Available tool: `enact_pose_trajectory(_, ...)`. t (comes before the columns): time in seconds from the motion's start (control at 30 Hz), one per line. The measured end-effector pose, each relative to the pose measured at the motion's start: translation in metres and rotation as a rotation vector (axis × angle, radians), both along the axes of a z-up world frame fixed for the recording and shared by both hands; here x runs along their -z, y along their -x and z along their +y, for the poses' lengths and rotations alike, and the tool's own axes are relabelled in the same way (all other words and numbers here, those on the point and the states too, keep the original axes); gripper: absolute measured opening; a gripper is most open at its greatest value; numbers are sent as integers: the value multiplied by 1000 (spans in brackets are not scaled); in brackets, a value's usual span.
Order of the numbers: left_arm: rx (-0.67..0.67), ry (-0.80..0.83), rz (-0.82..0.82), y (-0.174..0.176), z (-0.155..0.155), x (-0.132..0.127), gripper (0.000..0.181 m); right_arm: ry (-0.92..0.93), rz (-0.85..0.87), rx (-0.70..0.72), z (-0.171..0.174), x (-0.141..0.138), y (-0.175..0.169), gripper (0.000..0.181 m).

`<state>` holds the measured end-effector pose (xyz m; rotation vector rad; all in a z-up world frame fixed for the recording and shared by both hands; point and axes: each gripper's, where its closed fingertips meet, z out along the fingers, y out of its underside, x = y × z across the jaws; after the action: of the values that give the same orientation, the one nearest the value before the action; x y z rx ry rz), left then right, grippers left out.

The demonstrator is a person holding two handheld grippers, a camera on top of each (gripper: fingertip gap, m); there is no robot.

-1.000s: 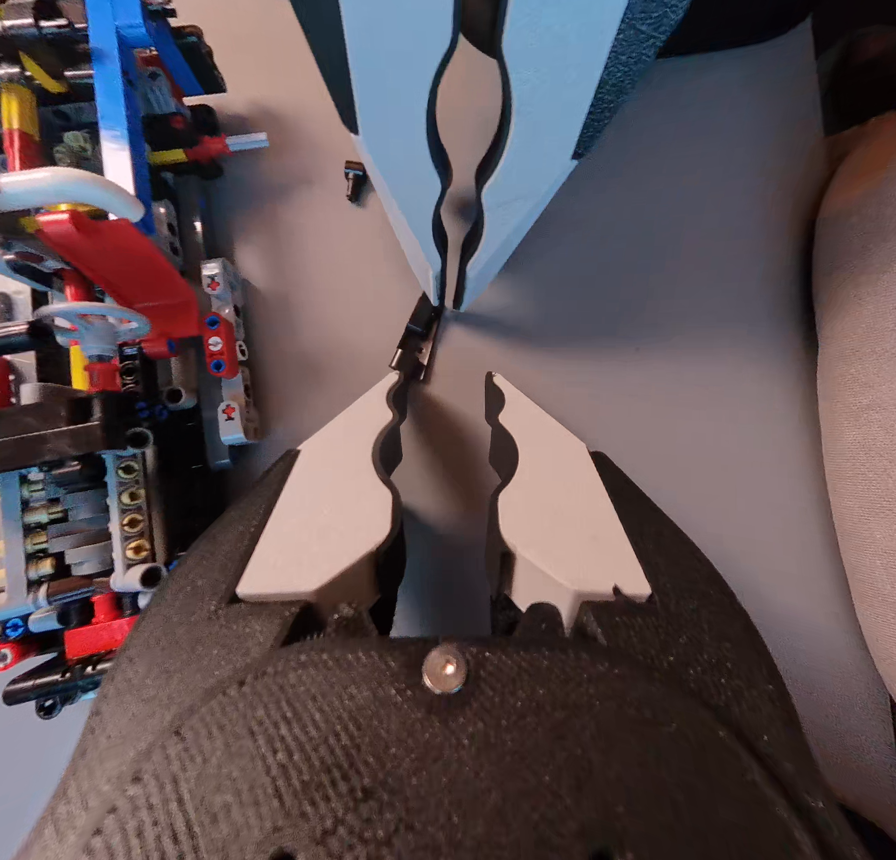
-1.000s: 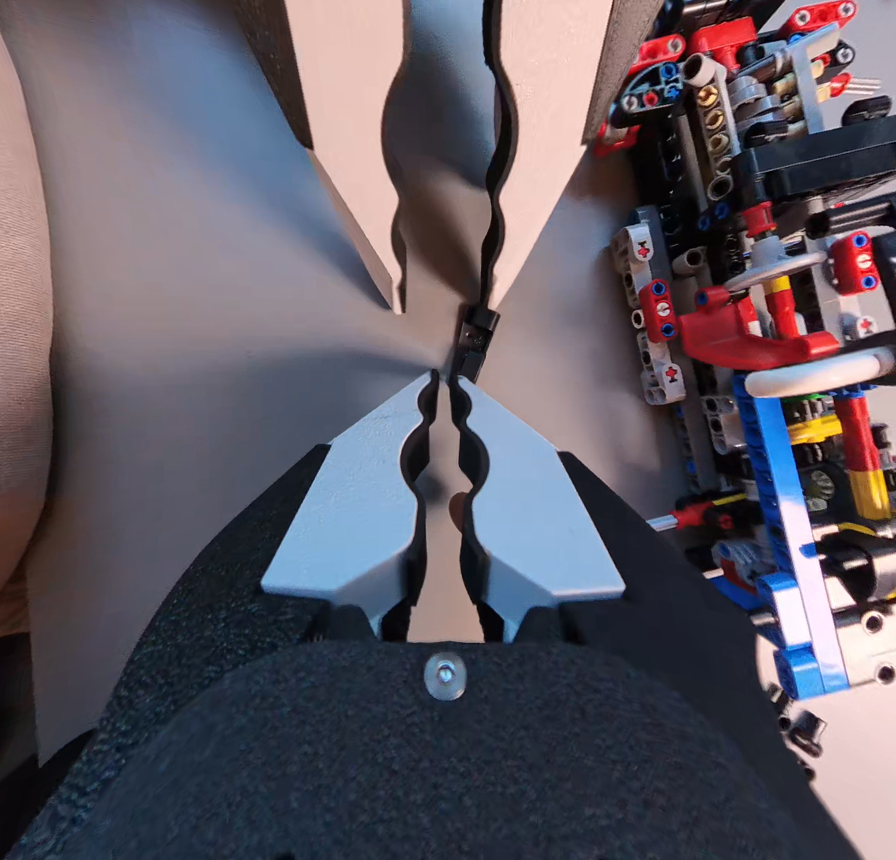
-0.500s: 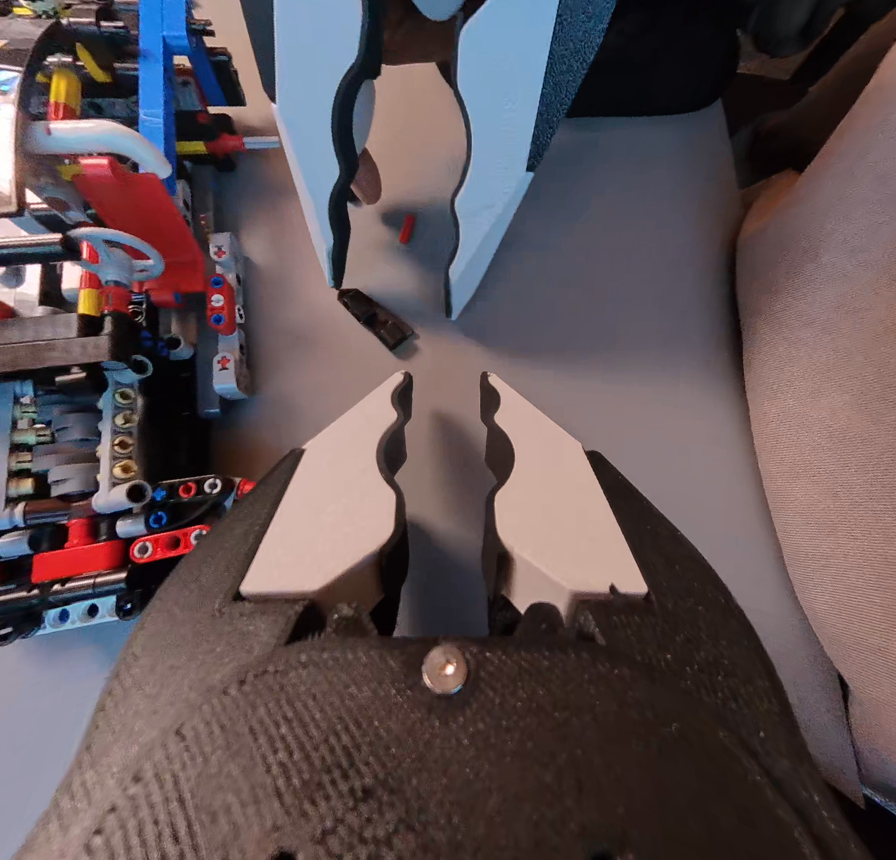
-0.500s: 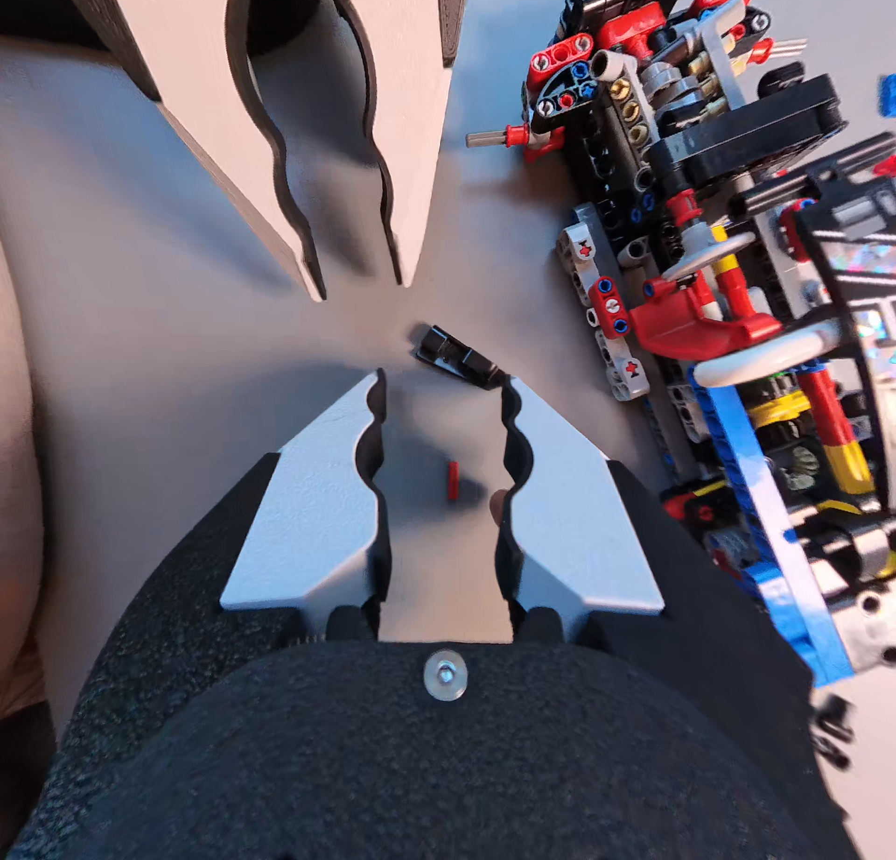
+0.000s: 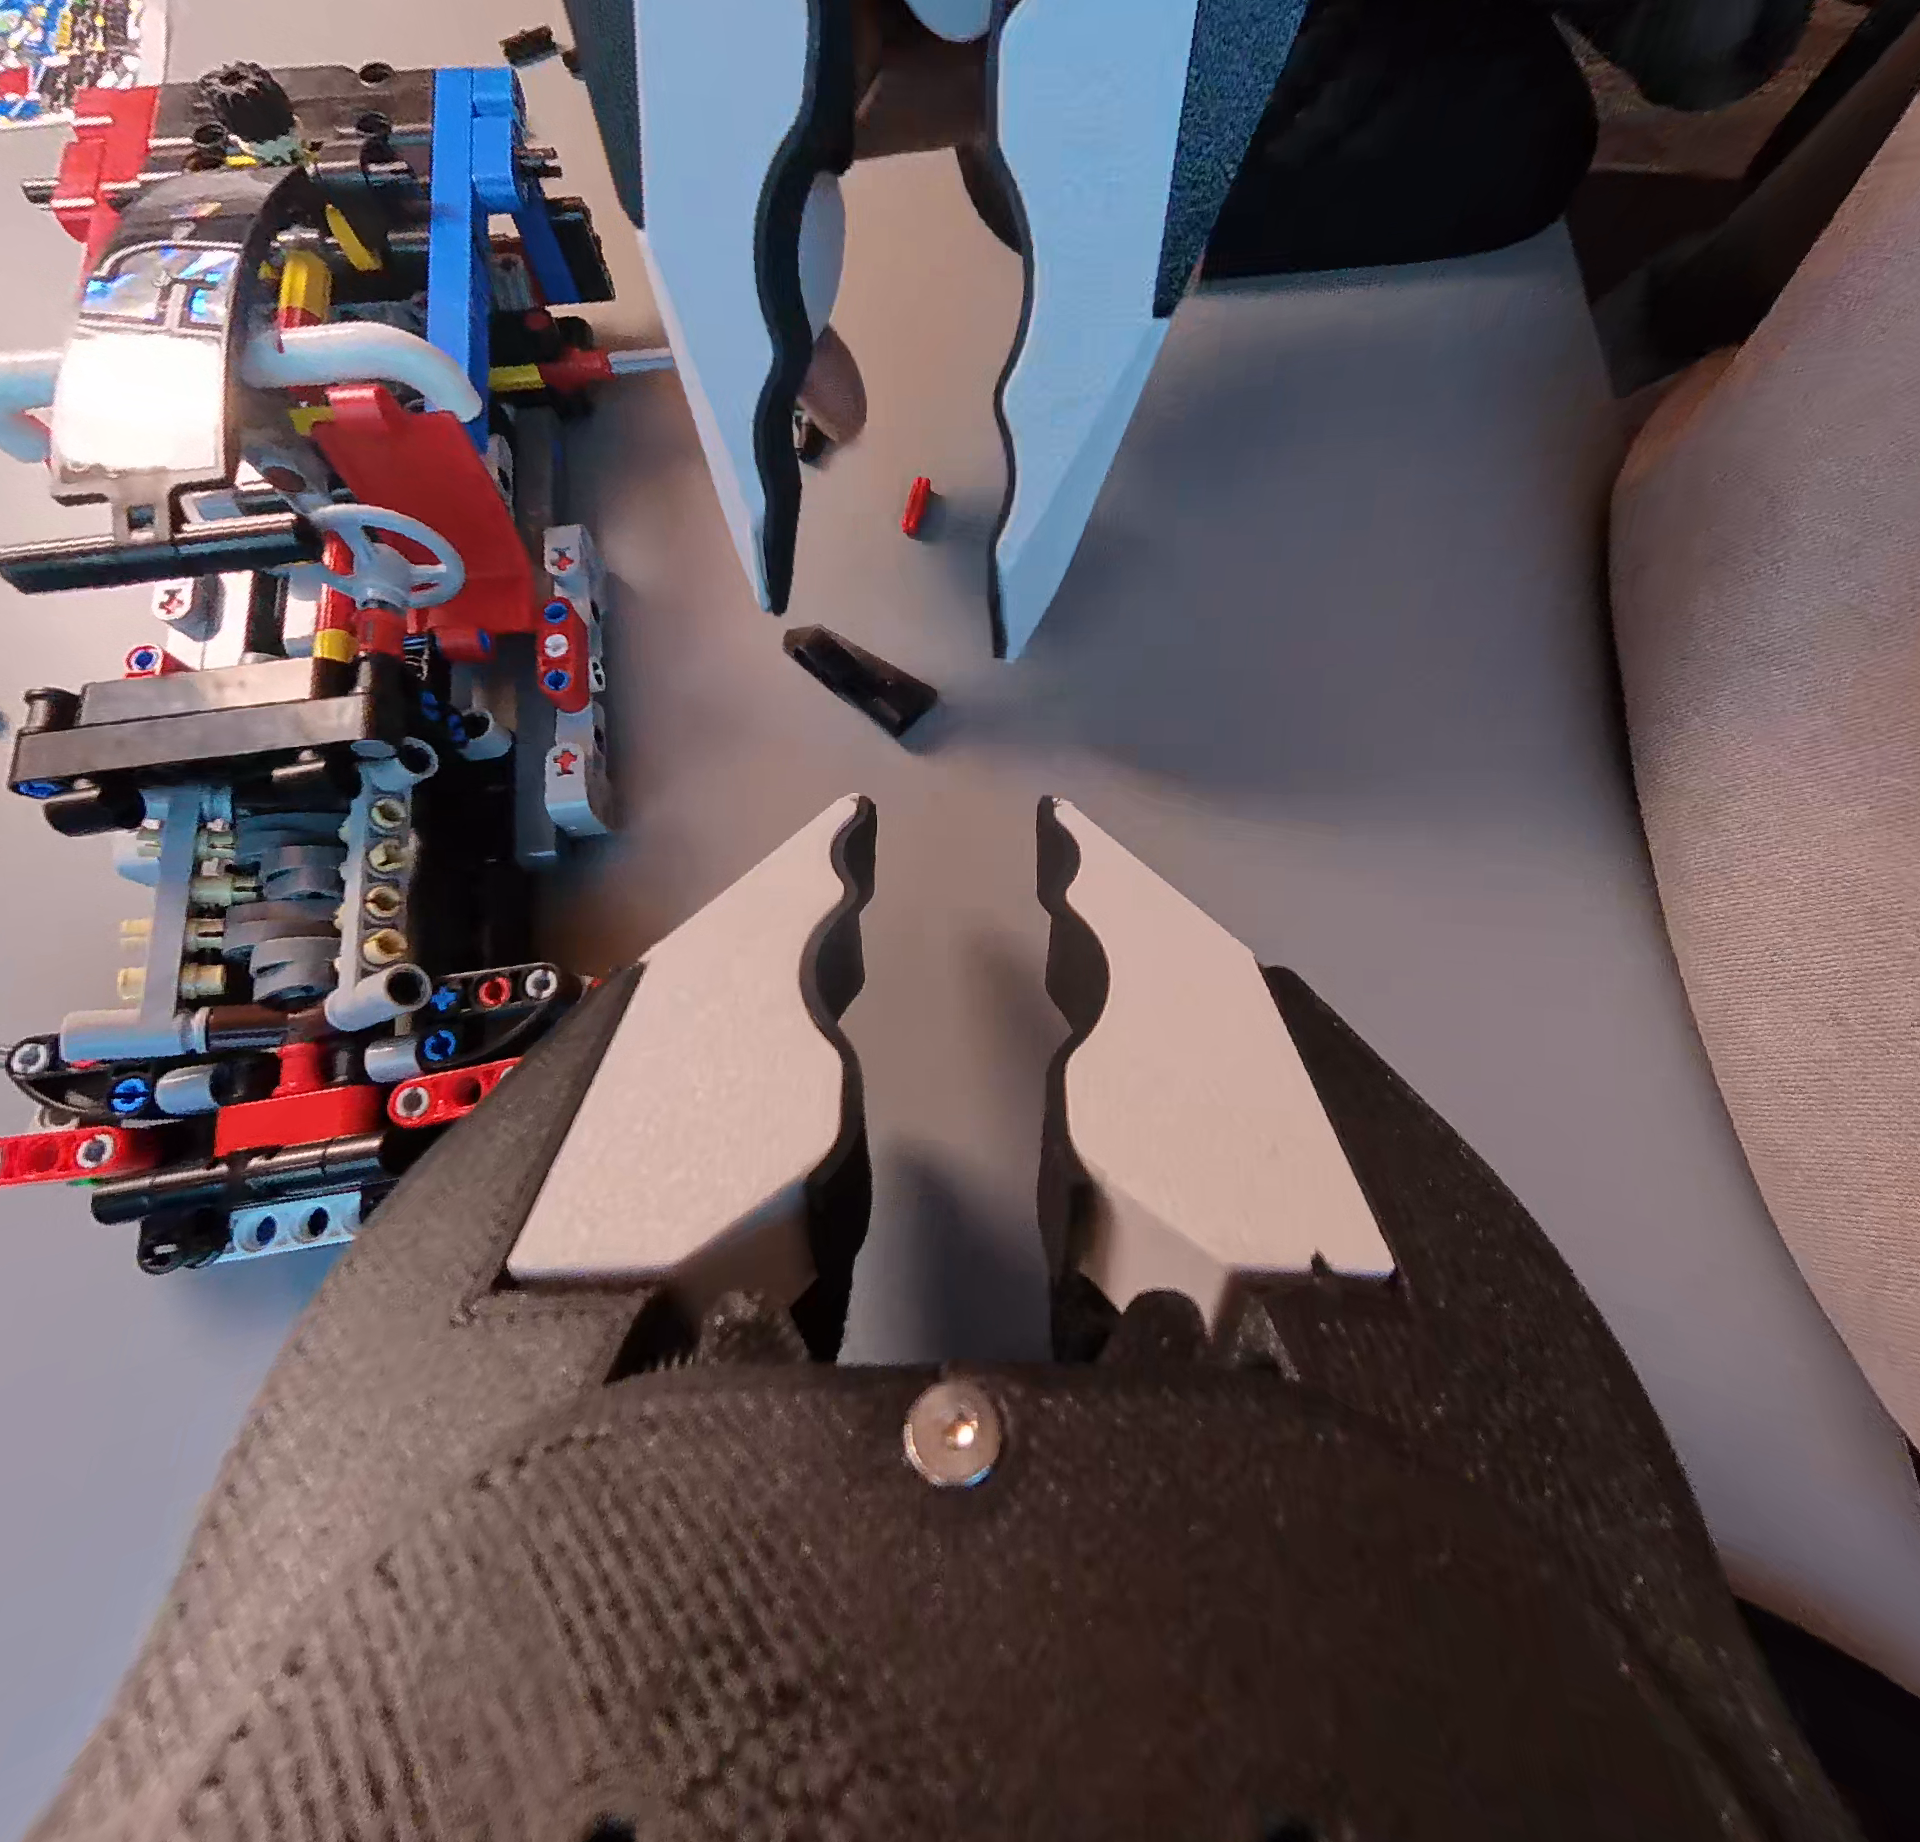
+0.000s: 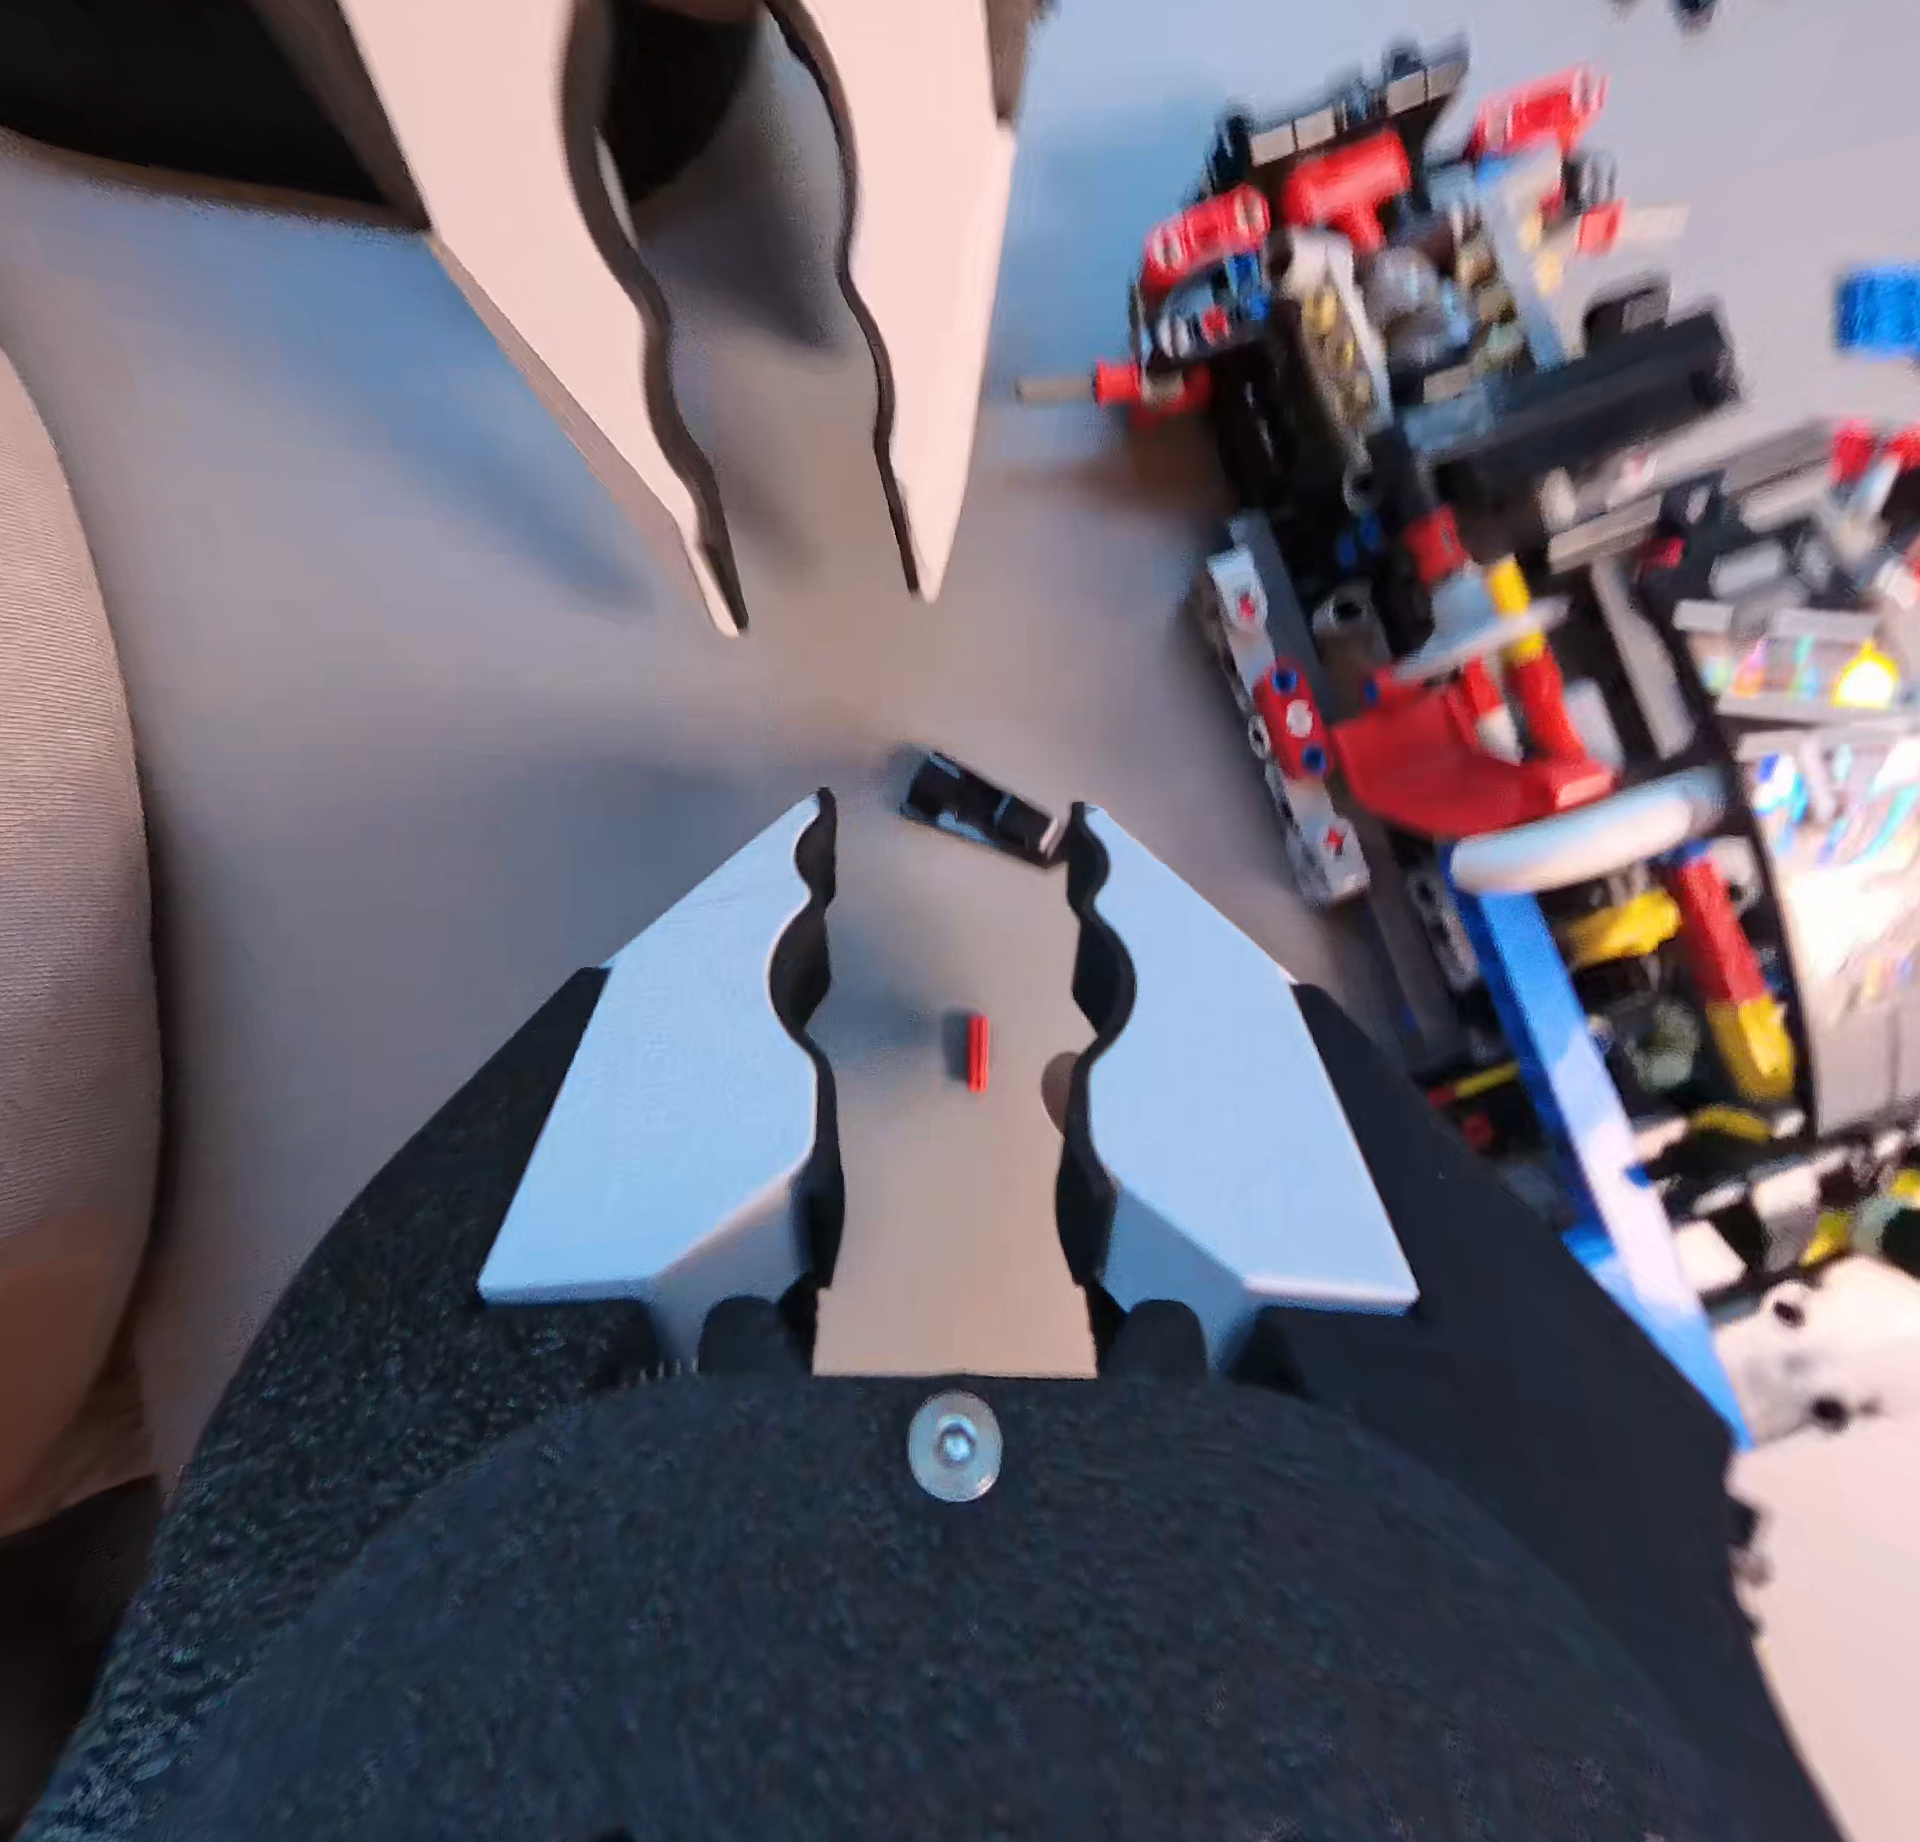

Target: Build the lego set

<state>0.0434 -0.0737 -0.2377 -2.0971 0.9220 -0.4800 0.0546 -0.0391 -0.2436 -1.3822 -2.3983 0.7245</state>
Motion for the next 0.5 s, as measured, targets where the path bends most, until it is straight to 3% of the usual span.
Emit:
enact_pose_trajectory(0.1,-15,11,7,1,2,2,30,13,-73,60,3,12,-9,57)
enact_pose_trajectory(0.2,-15,3,9,1,2,2,32,37,-78,53,-3,14,-2,55)
enact_pose_trajectory(0.33,4,-7,-6,1,-1,-2,36,40,-48,-95,-22,14,11,36)
enact_pose_trajectory(0.5,53,24,8,0,-10,4,41,43,30,-309,-46,8,8,30)
